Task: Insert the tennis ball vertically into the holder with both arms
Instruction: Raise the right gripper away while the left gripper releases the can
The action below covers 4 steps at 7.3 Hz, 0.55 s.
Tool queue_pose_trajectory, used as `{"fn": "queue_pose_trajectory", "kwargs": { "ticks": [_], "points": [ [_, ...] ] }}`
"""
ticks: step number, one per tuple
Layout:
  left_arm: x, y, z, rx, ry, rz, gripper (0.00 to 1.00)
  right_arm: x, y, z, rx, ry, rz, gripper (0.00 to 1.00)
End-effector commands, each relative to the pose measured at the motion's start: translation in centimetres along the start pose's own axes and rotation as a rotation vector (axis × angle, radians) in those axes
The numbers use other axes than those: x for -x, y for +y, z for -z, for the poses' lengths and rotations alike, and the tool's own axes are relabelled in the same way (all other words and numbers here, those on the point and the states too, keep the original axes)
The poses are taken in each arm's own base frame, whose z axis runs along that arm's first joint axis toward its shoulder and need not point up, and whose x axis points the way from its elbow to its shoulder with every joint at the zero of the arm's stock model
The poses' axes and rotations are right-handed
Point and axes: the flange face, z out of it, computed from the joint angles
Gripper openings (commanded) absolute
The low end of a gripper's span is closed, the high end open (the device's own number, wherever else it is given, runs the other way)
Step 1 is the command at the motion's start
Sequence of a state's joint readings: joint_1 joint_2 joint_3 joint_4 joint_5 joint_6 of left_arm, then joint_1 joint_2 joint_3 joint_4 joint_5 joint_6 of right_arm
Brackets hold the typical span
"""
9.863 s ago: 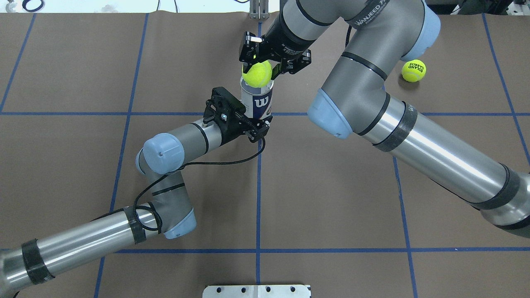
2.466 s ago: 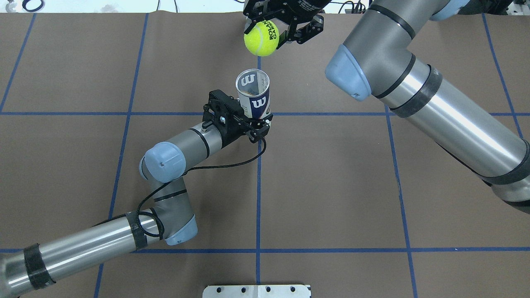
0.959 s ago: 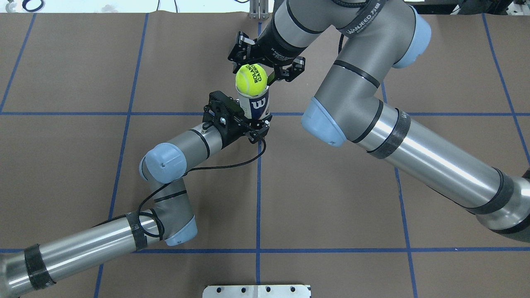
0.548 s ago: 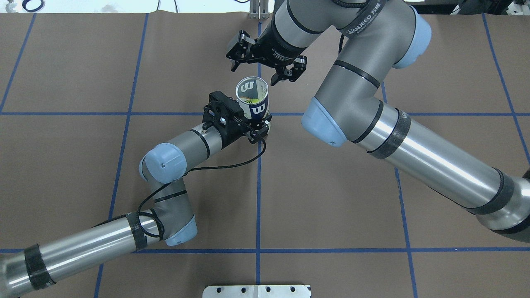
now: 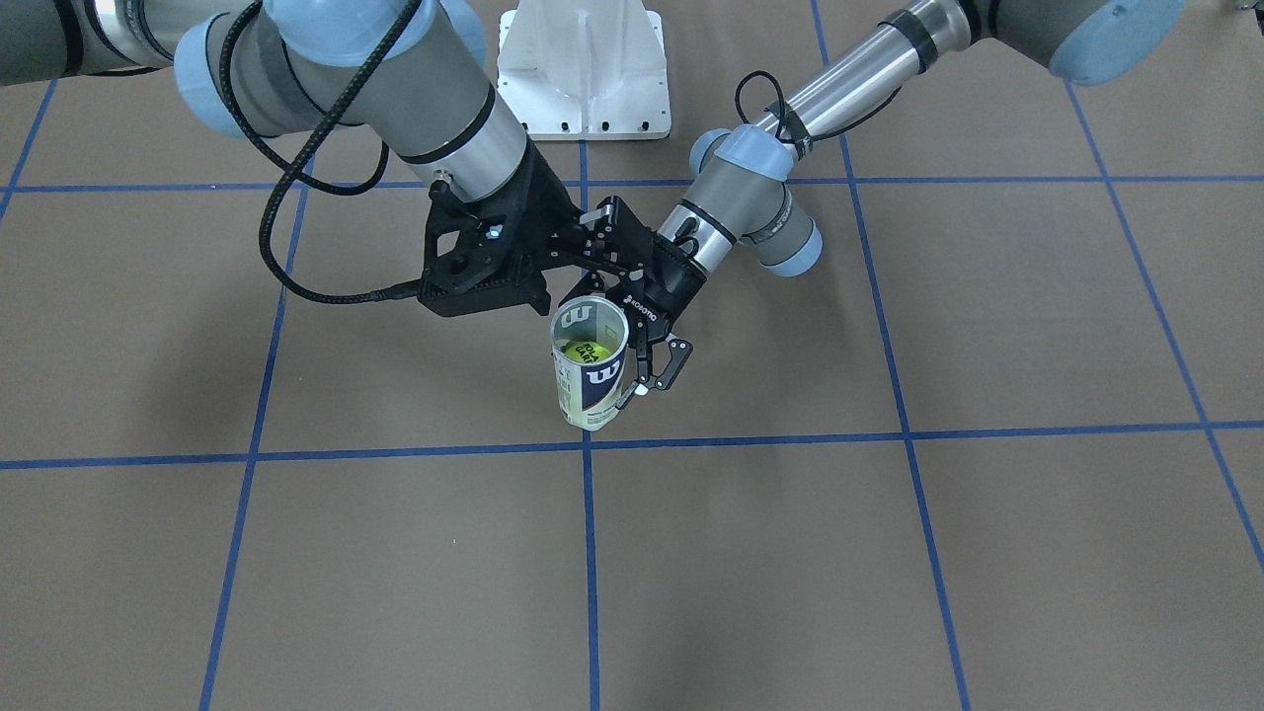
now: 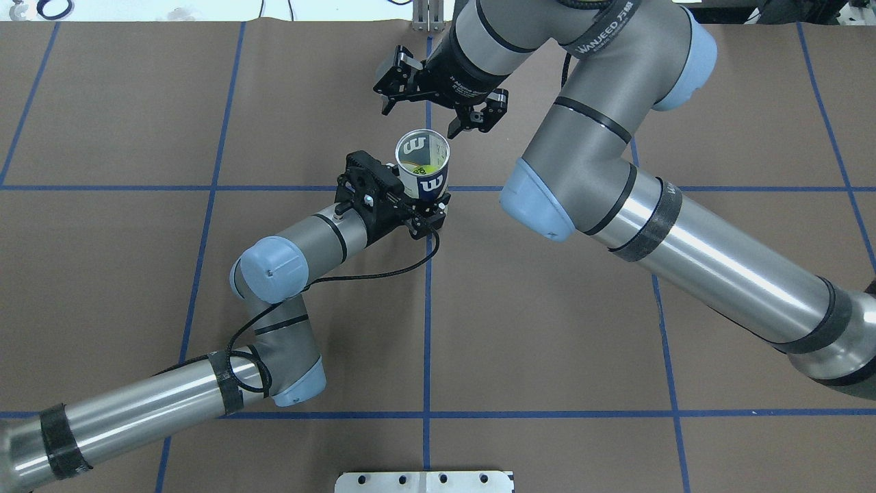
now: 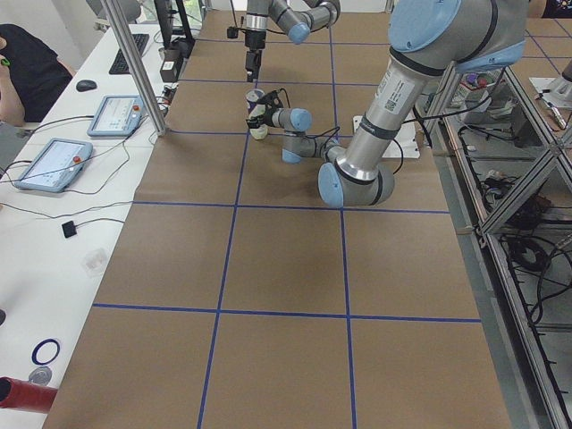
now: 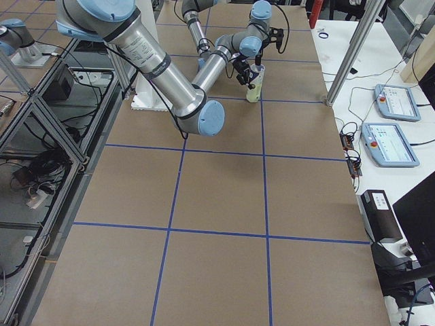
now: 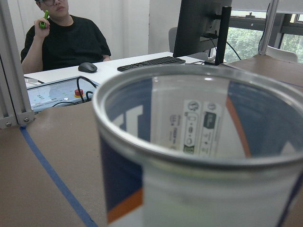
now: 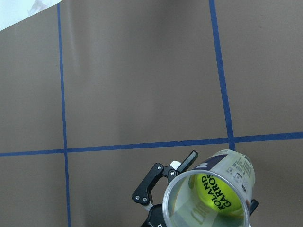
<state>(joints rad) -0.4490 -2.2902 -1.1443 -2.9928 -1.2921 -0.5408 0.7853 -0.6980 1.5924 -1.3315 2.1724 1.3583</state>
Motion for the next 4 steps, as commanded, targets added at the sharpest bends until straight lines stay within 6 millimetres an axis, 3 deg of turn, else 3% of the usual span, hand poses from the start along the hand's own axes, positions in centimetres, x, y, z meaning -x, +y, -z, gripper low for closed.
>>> {"fn": "queue_pose_trajectory", "kwargs": {
  "ticks": [1,4],
  "points": [
    [-0.23,0.33,0.01,0.01,0.005,0.0,0.99,0.23,-0.26,0.8,-0.009,-0.009,0.002,0.99],
    [-0.76,-0.07,0.07,0.027,0.025,-0.002,0.99,0.25,-0.63,1.39,-0.019,-0.013,-0.011,0.99]
  ]
}}
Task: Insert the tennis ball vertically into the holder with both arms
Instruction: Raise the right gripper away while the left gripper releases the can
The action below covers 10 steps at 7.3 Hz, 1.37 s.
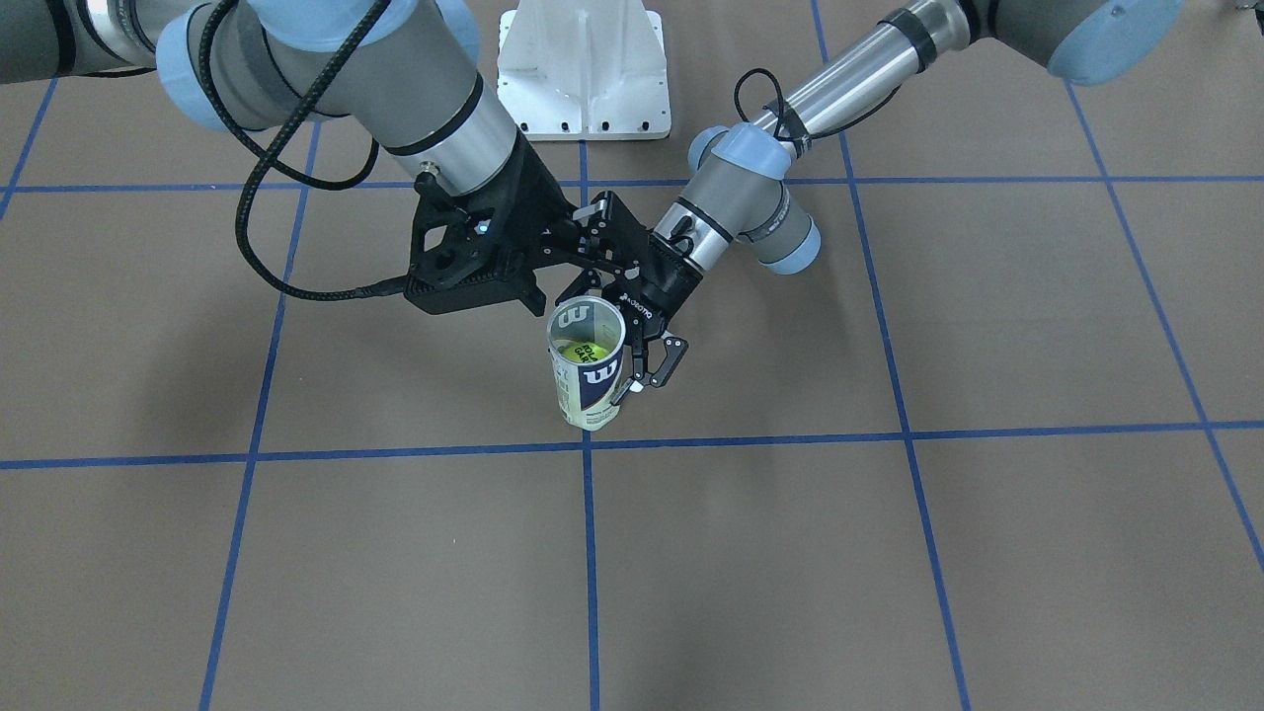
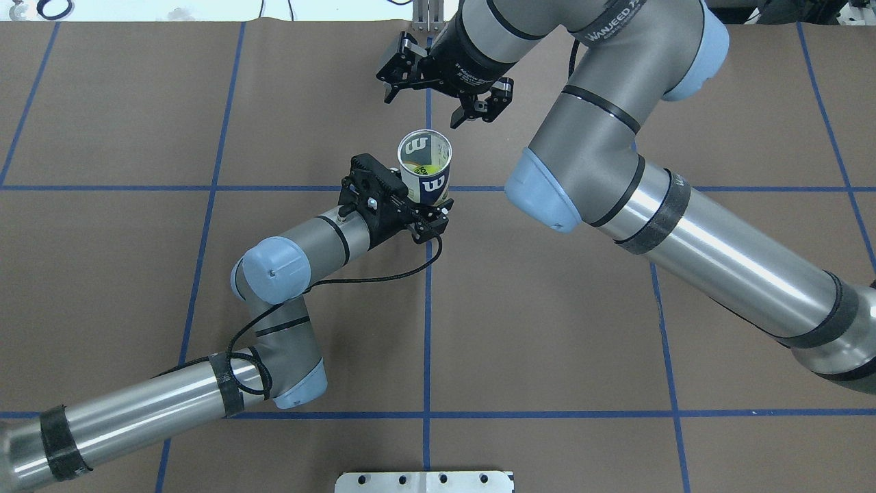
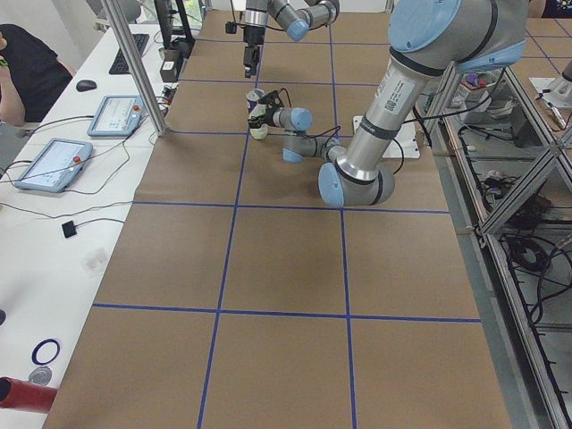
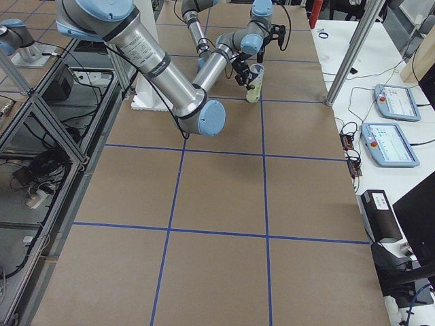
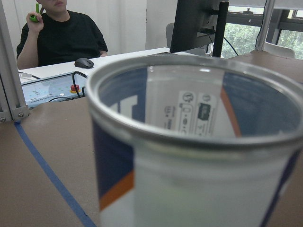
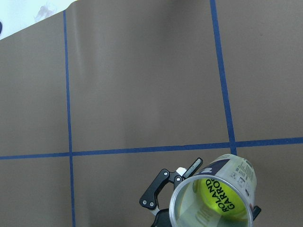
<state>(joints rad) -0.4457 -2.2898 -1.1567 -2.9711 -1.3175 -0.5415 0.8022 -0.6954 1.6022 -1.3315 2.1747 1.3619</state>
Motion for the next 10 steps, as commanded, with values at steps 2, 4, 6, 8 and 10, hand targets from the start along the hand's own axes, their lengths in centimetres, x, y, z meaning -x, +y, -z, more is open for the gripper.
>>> {"fn": "queue_pose_trajectory", "kwargs": {
  "ticks": [2,4,6,8,10],
  "points": [
    [-0.2,-0.4,0.1,0.005,0.004,-0.001,0.99,0.1,-0.2,0.4,-0.008,-0.005,-0.04,0.99],
    [-0.2,-0.8,0.6,0.017,-0.004,-0.006,0.99,0.0,-0.3,0.4,-0.009,-0.003,-0.041,0.99],
    [0.1,-1.0,1.9,0.033,-0.015,-0.011,0.99,0.1,-0.3,0.4,-0.009,-0.005,-0.04,0.99],
    [0.6,-0.5,2.6,0.041,-0.018,-0.011,0.99,-0.1,-1.2,2.7,-0.024,-0.022,-0.043,0.99],
    [1.8,0.9,4.3,0.055,-0.025,-0.017,0.99,-1.2,-2.7,6.1,0.0,-0.026,-0.07,0.99]
  ]
}}
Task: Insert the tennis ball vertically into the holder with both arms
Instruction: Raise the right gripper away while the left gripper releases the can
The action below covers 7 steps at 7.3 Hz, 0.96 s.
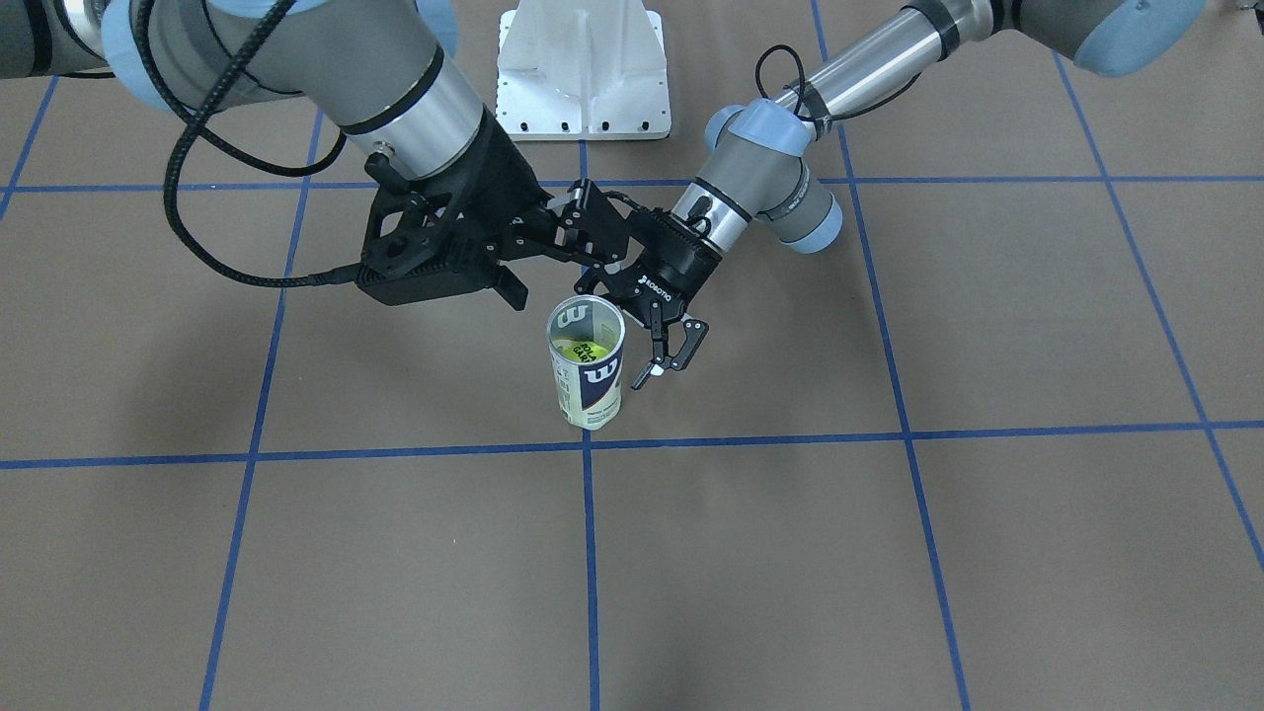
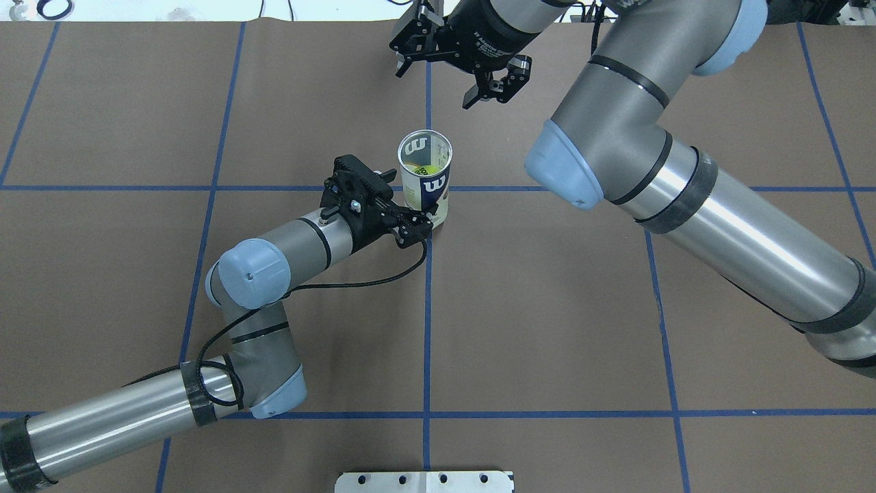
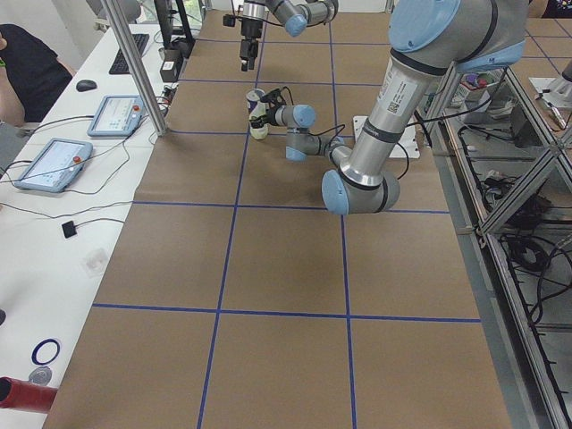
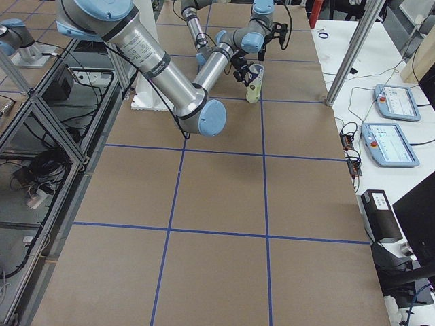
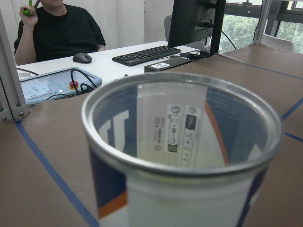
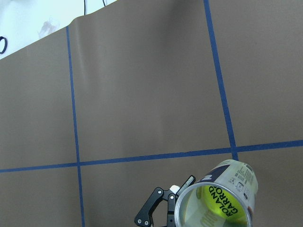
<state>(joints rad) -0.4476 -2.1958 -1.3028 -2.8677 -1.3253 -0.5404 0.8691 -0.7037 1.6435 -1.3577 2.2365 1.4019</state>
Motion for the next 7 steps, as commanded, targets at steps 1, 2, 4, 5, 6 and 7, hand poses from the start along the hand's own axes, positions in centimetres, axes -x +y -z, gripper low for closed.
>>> {"fn": "queue_pose_trajectory", "kwargs": {
  "ticks": [1,2,4,5,6,7],
  "points": [
    [1.3,1.5,1.8,0.014,-0.007,-0.004,0.99,-1.6,-1.5,2.8,0.008,-0.003,-0.019,0.99],
    [1.1,0.9,3.0,0.007,0.02,0.002,0.99,-3.6,-2.4,3.6,0.011,0.003,-0.01,0.99],
    [2.5,0.1,9.3,0.137,0.056,-0.015,0.99,-9.5,-4.4,5.5,-0.018,0.039,0.052,0.99],
    [4.3,-2.5,10.9,0.191,0.013,-0.024,0.99,-12.9,-6.1,6.8,-0.012,0.058,0.083,0.99],
    [4.9,-4.3,11.6,0.239,-0.043,-0.027,0.99,-16.7,-7.8,8.2,-0.017,0.081,0.108,0.99],
    [8.3,-5.7,11.7,0.338,-0.173,-0.036,0.99,-21.2,-9.4,9.2,-0.026,0.119,0.136,0.99]
  ]
}}
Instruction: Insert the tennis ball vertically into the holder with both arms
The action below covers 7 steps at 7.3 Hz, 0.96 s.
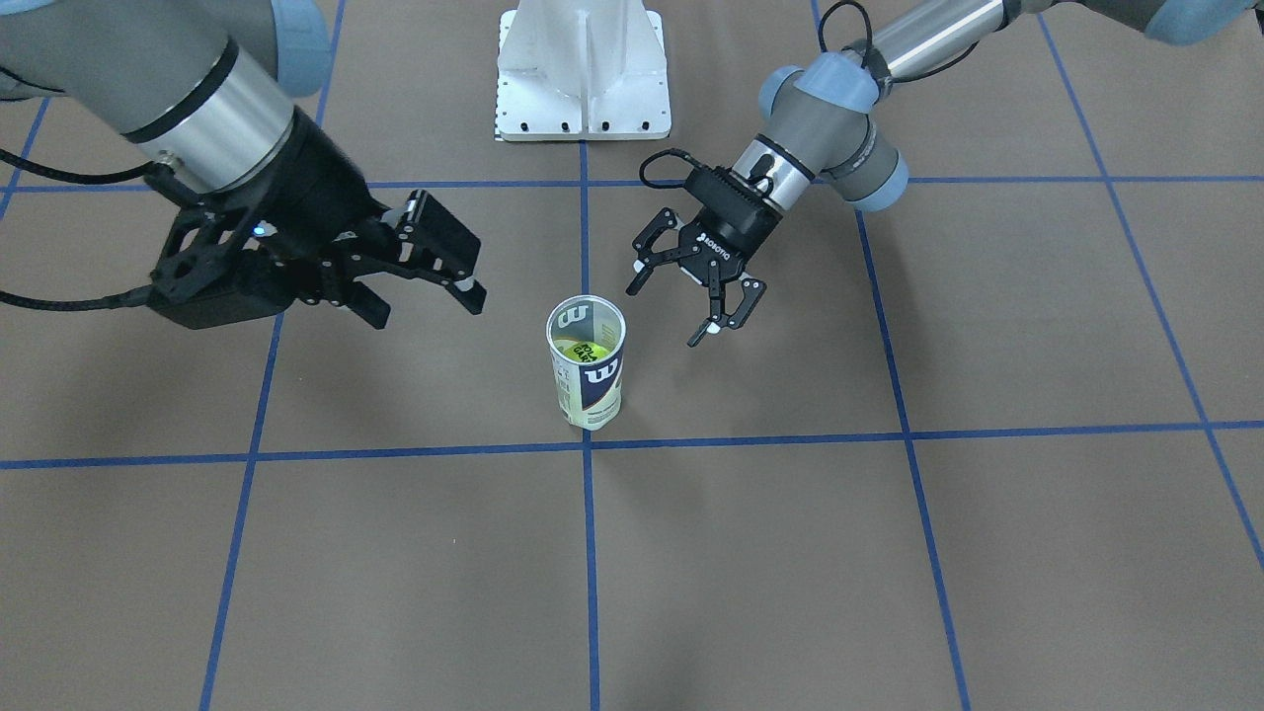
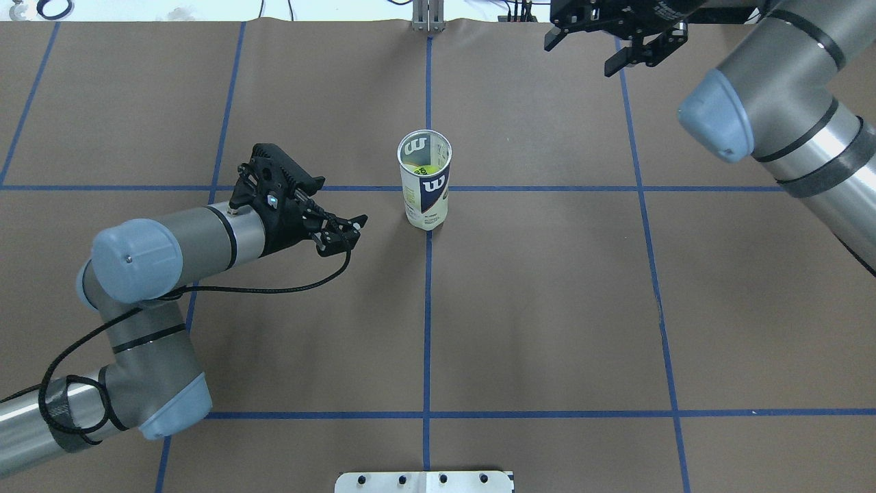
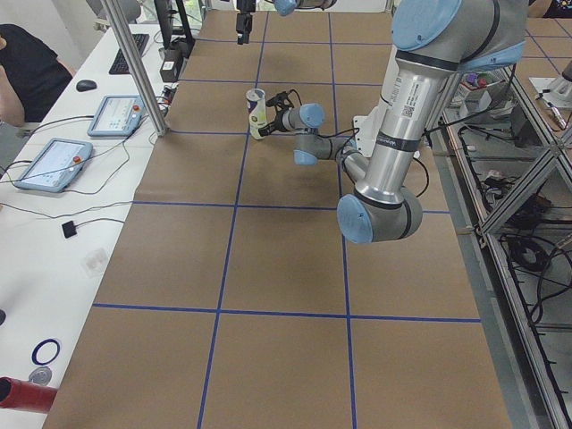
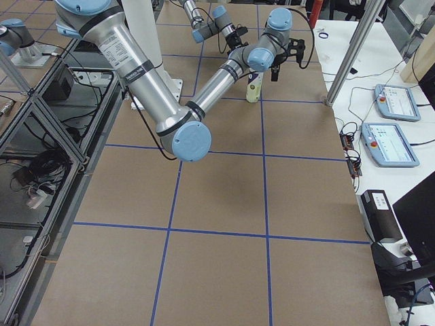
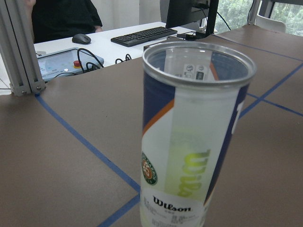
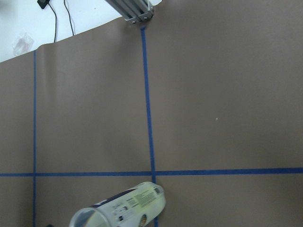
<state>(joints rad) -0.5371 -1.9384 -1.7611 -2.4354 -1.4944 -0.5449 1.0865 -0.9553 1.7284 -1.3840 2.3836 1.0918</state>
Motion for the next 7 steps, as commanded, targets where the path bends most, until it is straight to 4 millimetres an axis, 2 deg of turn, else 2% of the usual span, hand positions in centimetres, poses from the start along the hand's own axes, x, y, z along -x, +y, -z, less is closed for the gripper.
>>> {"fn": "queue_pose_trajectory", "kwargs": {
  "ticks": [1,2,4,5,6,7],
  "points": [
    [6.8,-2.0,0.5,0.238,-0.267,0.02,0.99,-9.9,-1.8,1.3,0.01,0.098,0.09,0.99],
    [9.4,-2.2,0.2,0.346,-0.369,0.032,0.99,-14.1,-2.3,1.9,0.03,0.154,0.152,0.99],
    [12.4,-2.1,0.7,0.396,-0.443,0.049,0.99,-23.4,-2.3,2.7,0.071,0.224,0.218,0.99],
    [17.4,-1.1,1.5,0.426,-0.523,0.084,0.99,-28.9,-2.6,3.4,0.106,0.259,0.273,0.99],
    [23.3,0.0,4.1,0.496,-0.501,0.192,0.99,-34.1,-1.6,4.3,0.14,0.282,0.294,0.99],
    [29.4,-0.6,8.3,0.548,-0.435,0.344,0.99,-38.9,-0.2,6.0,0.144,0.293,0.275,0.99]
  ]
}}
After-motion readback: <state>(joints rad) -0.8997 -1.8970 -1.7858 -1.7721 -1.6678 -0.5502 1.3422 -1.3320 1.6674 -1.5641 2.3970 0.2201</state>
